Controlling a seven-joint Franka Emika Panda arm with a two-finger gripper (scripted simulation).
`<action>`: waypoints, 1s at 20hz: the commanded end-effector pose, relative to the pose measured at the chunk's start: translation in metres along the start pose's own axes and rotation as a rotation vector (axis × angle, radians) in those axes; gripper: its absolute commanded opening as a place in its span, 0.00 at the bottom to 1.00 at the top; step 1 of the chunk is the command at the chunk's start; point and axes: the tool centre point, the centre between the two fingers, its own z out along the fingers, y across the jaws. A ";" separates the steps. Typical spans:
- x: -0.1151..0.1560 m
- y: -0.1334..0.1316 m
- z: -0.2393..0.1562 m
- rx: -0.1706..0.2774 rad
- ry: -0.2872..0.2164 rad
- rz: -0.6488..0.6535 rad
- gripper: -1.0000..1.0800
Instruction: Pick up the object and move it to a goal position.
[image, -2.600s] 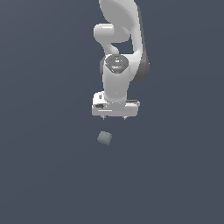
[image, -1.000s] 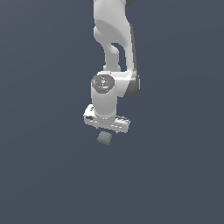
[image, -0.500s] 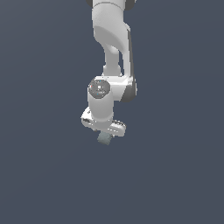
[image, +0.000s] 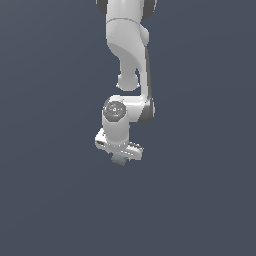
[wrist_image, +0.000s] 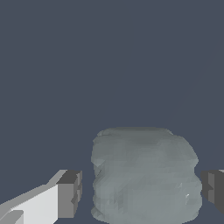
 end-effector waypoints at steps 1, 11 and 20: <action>0.000 0.000 0.009 0.000 0.001 0.001 0.96; 0.002 0.000 0.013 0.000 0.001 0.001 0.00; 0.000 0.002 0.011 0.001 0.002 0.001 0.00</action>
